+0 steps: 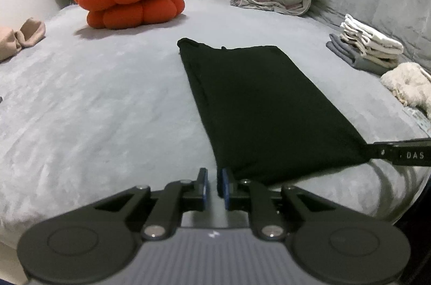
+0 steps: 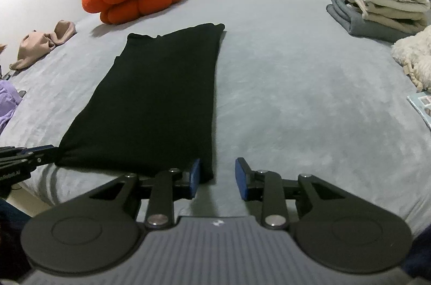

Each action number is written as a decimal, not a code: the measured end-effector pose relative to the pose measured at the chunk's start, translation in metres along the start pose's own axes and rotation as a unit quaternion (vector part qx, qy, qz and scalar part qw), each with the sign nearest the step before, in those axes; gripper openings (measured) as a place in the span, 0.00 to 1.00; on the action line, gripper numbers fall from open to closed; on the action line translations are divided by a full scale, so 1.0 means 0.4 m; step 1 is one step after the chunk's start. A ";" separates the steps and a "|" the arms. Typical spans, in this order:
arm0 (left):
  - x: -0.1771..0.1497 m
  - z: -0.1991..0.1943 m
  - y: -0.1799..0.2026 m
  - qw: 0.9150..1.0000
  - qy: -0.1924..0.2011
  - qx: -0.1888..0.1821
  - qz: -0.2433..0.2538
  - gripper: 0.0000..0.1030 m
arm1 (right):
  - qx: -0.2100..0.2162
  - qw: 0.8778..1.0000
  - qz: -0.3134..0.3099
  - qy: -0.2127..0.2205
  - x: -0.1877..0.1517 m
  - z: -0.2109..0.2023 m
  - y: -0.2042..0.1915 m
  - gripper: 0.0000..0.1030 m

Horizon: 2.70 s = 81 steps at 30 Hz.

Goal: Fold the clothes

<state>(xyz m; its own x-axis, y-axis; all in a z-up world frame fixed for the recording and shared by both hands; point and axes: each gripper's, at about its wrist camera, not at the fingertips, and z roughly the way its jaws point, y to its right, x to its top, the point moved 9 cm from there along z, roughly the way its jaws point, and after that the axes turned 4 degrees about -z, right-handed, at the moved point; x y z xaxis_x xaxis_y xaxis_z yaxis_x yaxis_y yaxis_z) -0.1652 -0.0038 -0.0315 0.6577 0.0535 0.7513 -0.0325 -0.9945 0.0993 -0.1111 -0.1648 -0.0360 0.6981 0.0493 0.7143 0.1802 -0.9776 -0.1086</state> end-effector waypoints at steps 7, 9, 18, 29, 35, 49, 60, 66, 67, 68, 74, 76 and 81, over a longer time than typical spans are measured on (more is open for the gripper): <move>0.004 0.002 -0.023 0.998 0.004 0.056 0.010 0.14 | -0.010 1.000 -0.002 -0.003 0.003 0.004 0.006 0.33; 0.007 0.000 -0.029 0.997 0.008 0.069 0.015 0.14 | -0.016 1.000 -0.003 -0.003 0.004 0.005 0.009 0.33; 0.006 -0.002 -0.009 0.995 0.016 0.084 0.050 0.14 | -0.031 0.999 -0.013 -0.004 0.006 0.011 0.014 0.37; 0.021 0.002 0.044 0.990 0.036 0.098 0.096 0.14 | -0.034 0.999 -0.018 -0.004 0.004 0.015 0.014 0.39; 0.017 0.009 0.053 0.989 0.030 0.104 0.100 0.14 | -0.038 0.999 -0.024 -0.004 0.003 0.016 0.008 0.41; 0.004 0.029 0.034 0.994 -0.005 0.091 0.066 0.14 | 0.006 0.994 -0.108 0.033 0.001 -0.030 -0.047 0.42; 0.005 0.037 0.034 0.994 -0.016 0.091 0.066 0.13 | 0.002 0.968 -0.249 0.043 -0.020 -0.035 -0.094 0.41; 0.005 0.040 0.036 0.993 -0.019 0.092 0.066 0.13 | -0.002 0.962 -0.271 0.045 -0.033 -0.027 -0.111 0.41; 0.005 0.040 0.036 0.993 -0.019 0.092 0.066 0.13 | -0.006 0.960 -0.277 0.044 -0.036 -0.025 -0.113 0.41; 0.005 0.040 0.035 0.993 -0.019 0.092 0.066 0.13 | -0.009 0.958 -0.282 0.044 -0.041 -0.024 -0.113 0.41; 0.004 0.035 0.033 0.994 -0.016 0.088 0.068 0.14 | -0.022 0.949 -0.312 0.048 -0.054 -0.024 -0.118 0.41; 0.007 0.023 0.032 0.993 -0.005 0.088 0.078 0.15 | -0.024 0.947 -0.318 0.048 -0.057 -0.024 -0.118 0.41; 0.004 -0.017 0.048 0.986 0.037 0.069 0.147 0.17 | -0.027 0.938 -0.343 0.049 -0.056 -0.032 -0.105 0.41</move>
<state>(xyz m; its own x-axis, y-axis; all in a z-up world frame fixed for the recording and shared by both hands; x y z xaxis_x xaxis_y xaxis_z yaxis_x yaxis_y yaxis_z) -0.1698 -0.0223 -0.0238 0.5783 -0.2385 0.7802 -0.1078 -0.9703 -0.2167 -0.1430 -0.1276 -0.0387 0.3640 0.6533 0.6638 0.5255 -0.7325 0.4327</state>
